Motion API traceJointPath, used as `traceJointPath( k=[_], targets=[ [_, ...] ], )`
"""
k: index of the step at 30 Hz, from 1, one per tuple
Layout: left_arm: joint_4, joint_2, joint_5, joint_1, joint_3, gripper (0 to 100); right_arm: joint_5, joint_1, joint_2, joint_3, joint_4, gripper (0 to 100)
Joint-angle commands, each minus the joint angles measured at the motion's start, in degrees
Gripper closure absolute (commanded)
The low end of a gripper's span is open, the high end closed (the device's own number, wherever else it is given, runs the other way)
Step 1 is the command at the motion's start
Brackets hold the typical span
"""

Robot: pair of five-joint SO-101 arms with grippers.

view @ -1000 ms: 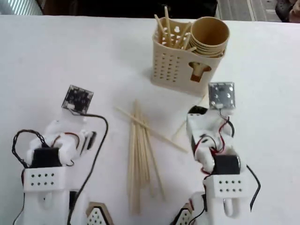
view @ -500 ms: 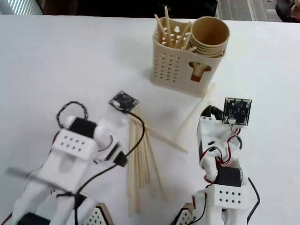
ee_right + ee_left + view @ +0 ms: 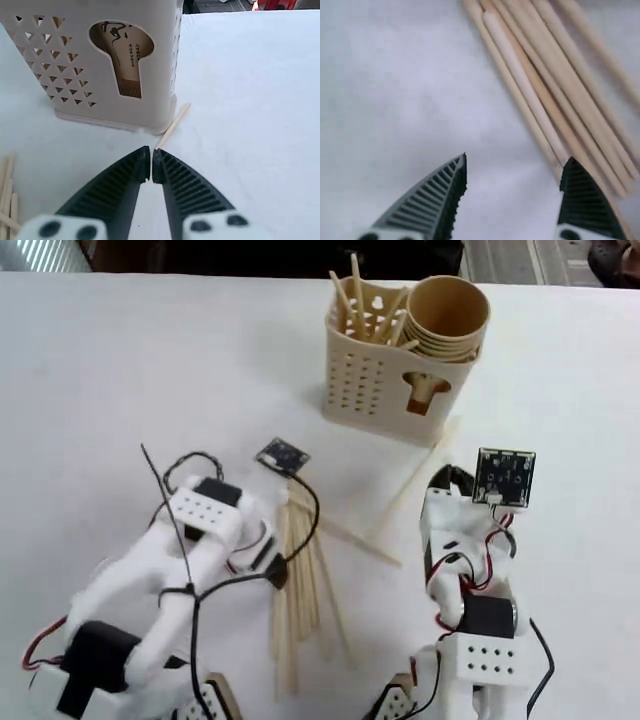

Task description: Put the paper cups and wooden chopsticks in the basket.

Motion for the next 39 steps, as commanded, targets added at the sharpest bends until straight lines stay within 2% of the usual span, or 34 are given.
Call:
traceJointPath(
  k=[1,6,16,21,24,29,34,39],
  targets=[
    [-0.35,0.66,0.79,2.42,-4.57,70,0.62,0.57,-0.92,-0.53,-1.19,97.4],
    [-0.79,0.84,0.88,3.74,-4.22,70,0.7,0.57,-0.92,-0.53,-1.19,97.4],
    [-6.07,0.92,2.29,-0.75,-1.32,70,0.7,0.57,-0.92,-0.53,-1.19,97.4],
    [-7.3,1.19,2.29,-0.48,-1.05,79,0.7,0.57,-0.92,-0.44,-1.01,97.4],
    [-6.95,4.35,2.29,-0.13,-2.64,80,0.7,0.57,-0.92,-0.44,-0.84,97.4],
    [-0.88,14.46,2.55,0.84,-11.96,80,0.7,0.57,-0.92,-0.44,-0.84,97.4],
    [8.97,23.16,2.64,1.01,-22.51,80,0.7,0.57,-0.75,-0.44,-0.84,97.4],
    [11.69,20.18,2.64,0.92,-24.09,80,0.7,0.31,-0.66,-0.44,-0.75,97.4]
  ],
)
